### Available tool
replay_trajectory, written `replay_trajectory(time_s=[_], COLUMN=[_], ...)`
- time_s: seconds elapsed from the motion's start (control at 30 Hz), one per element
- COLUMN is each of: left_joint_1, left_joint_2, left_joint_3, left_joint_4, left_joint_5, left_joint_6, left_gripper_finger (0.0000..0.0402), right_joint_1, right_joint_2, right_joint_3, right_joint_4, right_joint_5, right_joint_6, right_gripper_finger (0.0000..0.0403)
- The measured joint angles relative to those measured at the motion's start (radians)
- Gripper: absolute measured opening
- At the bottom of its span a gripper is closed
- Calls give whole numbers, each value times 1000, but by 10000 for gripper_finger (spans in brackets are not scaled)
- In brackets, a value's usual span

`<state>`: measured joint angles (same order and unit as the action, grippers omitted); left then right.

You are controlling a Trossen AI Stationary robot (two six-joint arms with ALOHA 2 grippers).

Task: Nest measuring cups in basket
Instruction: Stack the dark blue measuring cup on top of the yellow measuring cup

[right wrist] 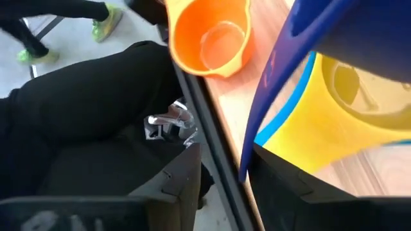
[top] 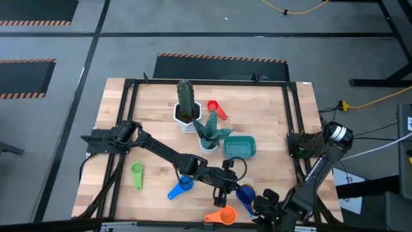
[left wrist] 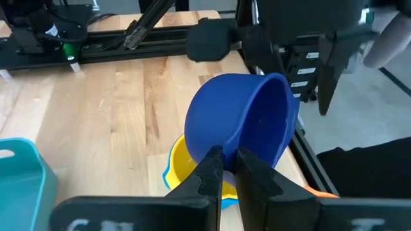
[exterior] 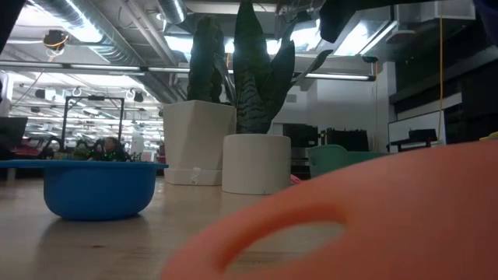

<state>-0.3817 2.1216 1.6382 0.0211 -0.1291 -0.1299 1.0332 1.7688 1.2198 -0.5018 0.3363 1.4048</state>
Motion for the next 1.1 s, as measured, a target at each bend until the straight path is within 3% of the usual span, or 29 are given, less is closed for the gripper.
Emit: replay_trajectory(time_s=[0.37,0.9,1.1], left_joint_1=[1,55,76], left_joint_2=[0,0,5], left_joint_3=[0,0,0], left_joint_4=[-8,-12,-9], left_joint_5=[-2,162,212], left_joint_6=[-8,-331,-418], left_gripper_finger=[18,20,21], right_joint_1=[64,75,75], right_joint_2=[-91,-165,-165], right_joint_3=[0,0,0], right_joint_4=[-141,-479,-536], right_joint_5=[-6,10,78], right_joint_6=[3,0,-5], right_gripper_finger=[130,130,130])
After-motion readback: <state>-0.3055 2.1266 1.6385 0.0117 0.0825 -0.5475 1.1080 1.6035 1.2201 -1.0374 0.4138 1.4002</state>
